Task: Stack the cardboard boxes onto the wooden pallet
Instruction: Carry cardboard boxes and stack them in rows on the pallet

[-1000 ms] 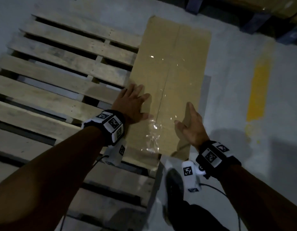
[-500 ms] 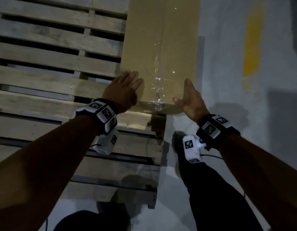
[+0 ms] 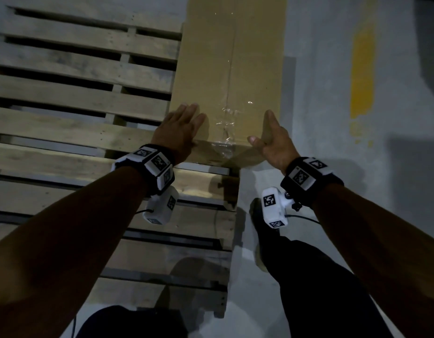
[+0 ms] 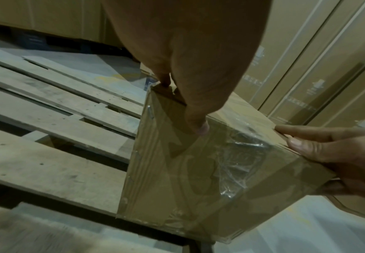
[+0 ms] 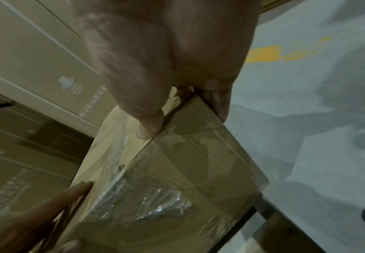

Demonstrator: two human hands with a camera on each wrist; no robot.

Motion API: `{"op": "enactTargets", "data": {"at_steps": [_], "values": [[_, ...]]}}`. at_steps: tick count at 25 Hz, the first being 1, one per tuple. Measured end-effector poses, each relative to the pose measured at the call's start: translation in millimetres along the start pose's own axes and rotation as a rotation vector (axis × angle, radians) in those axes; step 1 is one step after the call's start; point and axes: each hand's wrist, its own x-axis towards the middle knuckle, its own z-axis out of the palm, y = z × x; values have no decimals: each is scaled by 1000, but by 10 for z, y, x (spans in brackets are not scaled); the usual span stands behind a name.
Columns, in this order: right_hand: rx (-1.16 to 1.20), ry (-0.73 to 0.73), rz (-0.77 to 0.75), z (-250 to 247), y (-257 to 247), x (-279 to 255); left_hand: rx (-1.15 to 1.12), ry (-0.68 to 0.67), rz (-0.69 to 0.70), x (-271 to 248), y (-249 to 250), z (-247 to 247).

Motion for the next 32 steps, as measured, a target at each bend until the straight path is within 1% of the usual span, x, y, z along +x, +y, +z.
{"op": "enactTargets", "data": {"at_steps": [4, 6, 8, 10, 12, 14, 16, 20, 26, 32], "values": [[-17, -40, 10, -70, -50, 33, -101, -34, -10, 38, -18, -79], [1, -60, 29, -105, -77, 34, -174, -42, -43, 53, -8, -155], [23, -64, 45, -144, -115, 39, -231, -25, -159, 100, 9, -238], [60, -36, 47, -183, -164, 76, -300, 20, -324, 178, 5, -280], [88, -6, 38, -223, -213, 165, -468, 43, -462, 276, -23, -279], [114, 13, 34, -252, -241, 264, -663, 37, -534, 379, -38, -264], [135, 24, 31, -249, -246, 325, -735, 41, -554, 453, -22, -259], [118, 39, 47, -232, -245, 320, -723, 53, -546, 469, 23, -259], [63, 41, 46, -310, -176, 317, -770, 48, -534, 503, 93, -223], [82, 32, 48, -317, -154, 335, -767, 70, -550, 527, 89, -184]]}}
